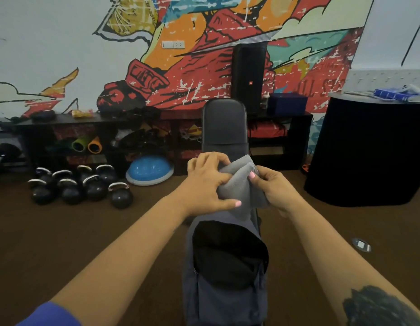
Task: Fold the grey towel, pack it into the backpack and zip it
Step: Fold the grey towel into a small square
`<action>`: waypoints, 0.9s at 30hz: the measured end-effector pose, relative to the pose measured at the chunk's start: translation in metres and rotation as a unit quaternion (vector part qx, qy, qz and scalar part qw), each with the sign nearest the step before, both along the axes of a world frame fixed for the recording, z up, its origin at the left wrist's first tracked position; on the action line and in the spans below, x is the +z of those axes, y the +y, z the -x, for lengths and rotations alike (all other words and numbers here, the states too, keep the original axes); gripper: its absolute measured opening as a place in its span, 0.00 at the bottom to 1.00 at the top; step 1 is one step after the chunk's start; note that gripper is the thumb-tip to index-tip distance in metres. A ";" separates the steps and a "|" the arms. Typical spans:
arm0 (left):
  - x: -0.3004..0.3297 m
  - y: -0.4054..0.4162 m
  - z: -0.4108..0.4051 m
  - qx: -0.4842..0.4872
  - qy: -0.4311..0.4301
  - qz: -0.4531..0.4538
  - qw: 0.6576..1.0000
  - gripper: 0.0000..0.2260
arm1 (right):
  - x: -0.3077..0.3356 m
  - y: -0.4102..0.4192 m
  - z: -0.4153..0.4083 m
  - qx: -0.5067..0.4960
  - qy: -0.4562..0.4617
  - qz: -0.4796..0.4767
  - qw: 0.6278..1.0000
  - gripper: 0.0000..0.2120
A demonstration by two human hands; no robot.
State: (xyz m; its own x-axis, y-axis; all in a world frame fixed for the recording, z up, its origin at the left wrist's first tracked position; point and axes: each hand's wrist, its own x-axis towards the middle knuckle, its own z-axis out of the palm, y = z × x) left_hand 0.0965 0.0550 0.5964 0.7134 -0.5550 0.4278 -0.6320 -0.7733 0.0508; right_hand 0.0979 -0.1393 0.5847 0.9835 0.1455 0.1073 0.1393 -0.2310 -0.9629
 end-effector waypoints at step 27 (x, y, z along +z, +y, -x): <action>0.004 -0.024 -0.036 -0.138 0.293 0.173 0.930 0.19 | -0.007 -0.011 -0.049 0.076 0.167 0.041 0.982 0.10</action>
